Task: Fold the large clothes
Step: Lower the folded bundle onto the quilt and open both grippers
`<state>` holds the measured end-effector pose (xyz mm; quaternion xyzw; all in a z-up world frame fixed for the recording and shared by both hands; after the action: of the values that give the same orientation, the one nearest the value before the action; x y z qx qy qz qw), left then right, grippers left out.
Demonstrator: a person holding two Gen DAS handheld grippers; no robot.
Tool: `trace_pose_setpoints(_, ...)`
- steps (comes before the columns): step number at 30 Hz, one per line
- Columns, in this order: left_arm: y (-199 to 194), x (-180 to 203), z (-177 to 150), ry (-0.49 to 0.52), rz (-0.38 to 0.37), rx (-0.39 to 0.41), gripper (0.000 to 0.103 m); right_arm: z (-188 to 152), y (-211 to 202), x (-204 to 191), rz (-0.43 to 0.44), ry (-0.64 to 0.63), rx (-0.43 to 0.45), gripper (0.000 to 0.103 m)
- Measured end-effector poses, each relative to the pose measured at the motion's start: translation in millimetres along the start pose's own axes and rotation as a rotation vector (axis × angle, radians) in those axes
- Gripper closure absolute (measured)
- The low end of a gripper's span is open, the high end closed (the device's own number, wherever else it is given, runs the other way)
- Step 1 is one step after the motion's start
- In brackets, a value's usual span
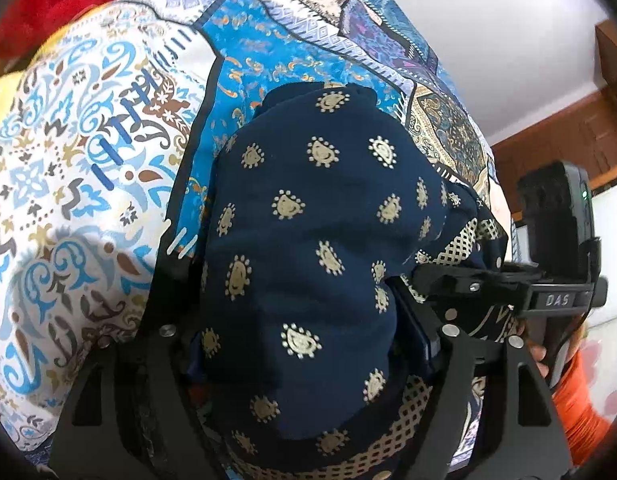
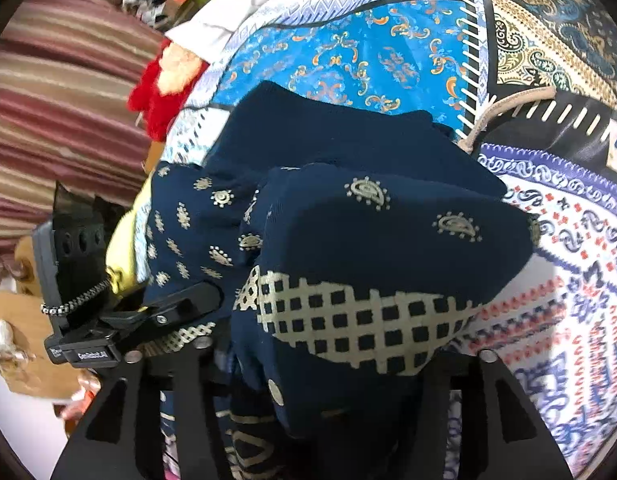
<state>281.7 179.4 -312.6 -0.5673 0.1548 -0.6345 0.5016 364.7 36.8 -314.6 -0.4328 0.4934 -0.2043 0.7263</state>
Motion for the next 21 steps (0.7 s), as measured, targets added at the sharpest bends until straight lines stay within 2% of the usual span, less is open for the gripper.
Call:
trace_pose_setpoints(2,-8.1,2.7,-3.9,0.016,0.03,0.009,0.024,-6.2,-10.4,1.1,-0.042,-0.041,0.001,0.039)
trace_pose_setpoints(4,-19.9,3.8,-5.0,0.039,0.059,0.025,0.024,-11.4,-26.1,1.5,-0.1,-0.091,0.027,0.036)
trace_pose_setpoints(8,-53.6,10.6,-4.1,0.122,0.182,0.109,0.024,-22.0,-66.8,-5.5,-0.221,-0.194,0.118,0.036)
trace_pose_setpoints(11,-75.1,24.2,-9.3,0.188,0.205,0.154,0.023,-34.7,-96.3,-23.6,-0.33,-0.305,0.219,0.036)
trace_pose_setpoints(13,-76.0,35.4,-17.3,0.238,0.244,0.154,0.022,-44.0,-102.5,-40.2,-0.351,-0.374,0.259,0.036)
trace_pose_setpoints(16,-61.1,50.7,-29.8,0.323,0.313,0.137,0.021,-55.8,-84.1,-55.2,-0.328,-0.422,0.211,0.036)
trace_pose_setpoints(19,-45.2,51.2,-51.6,0.383,0.366,0.104,0.019,-68.4,-52.9,-52.0,-0.384,-0.467,0.118,0.036)
trace_pose_setpoints(21,-38.0,44.3,-62.3,0.39,0.383,0.092,0.013,-78.0,-39.0,-41.5,-0.421,-0.493,0.073,0.036)
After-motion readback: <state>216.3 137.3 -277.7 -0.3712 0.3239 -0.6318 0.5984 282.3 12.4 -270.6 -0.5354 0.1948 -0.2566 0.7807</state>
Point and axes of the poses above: each gripper's, at about its wrist camera, not at the fingertips, and y roughly the way its jaws point, x to its right, z to its top, the point moved 5 cm from there along y, roughly the way its jaws point, and after that the axes turned 1 degree about -z, right-handed, at the moved point
